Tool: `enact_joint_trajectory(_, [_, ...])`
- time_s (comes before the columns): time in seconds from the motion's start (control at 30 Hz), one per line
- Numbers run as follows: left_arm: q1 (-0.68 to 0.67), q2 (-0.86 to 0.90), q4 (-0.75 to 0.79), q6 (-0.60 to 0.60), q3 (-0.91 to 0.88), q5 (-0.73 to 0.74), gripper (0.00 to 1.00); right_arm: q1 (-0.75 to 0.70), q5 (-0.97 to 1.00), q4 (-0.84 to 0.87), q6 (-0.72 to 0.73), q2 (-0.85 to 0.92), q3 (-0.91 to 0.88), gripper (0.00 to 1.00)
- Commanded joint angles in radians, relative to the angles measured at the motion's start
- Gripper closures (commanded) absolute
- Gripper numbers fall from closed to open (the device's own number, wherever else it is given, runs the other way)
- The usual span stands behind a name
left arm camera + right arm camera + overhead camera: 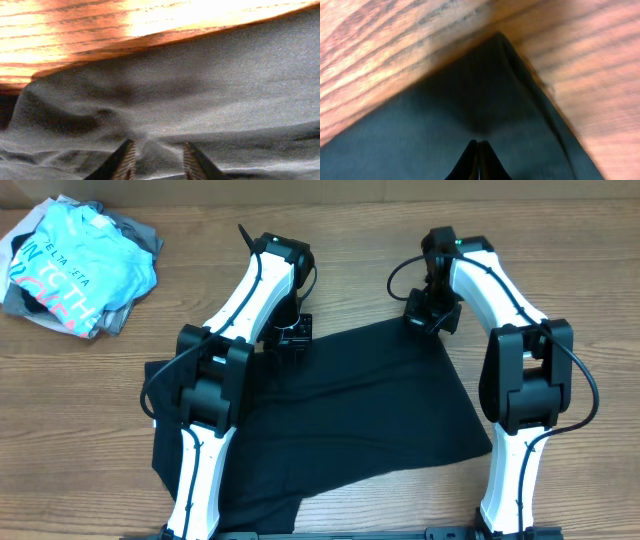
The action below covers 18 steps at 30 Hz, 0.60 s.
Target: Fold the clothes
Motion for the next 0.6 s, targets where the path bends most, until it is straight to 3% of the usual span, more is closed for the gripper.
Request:
enact_joint_trajectory(0.0, [0.005,0.018,-0.004,0.000,0.019,0.005,0.58,0.007,-0.007,0.062,-0.002,-0.029,-0.062,0.96])
enact_joint_trajectory(0.4, [0.005,0.018,0.020,0.001,0.019,0.005,0.41,-0.014,0.240,0.175,0.121,-0.013,-0.109,0.96])
enact_joint_trajectory(0.57, [0.005,0.018,0.029,0.001,0.019,0.005,0.38,-0.065,0.268,0.238,0.121,0.017,-0.109,0.96])
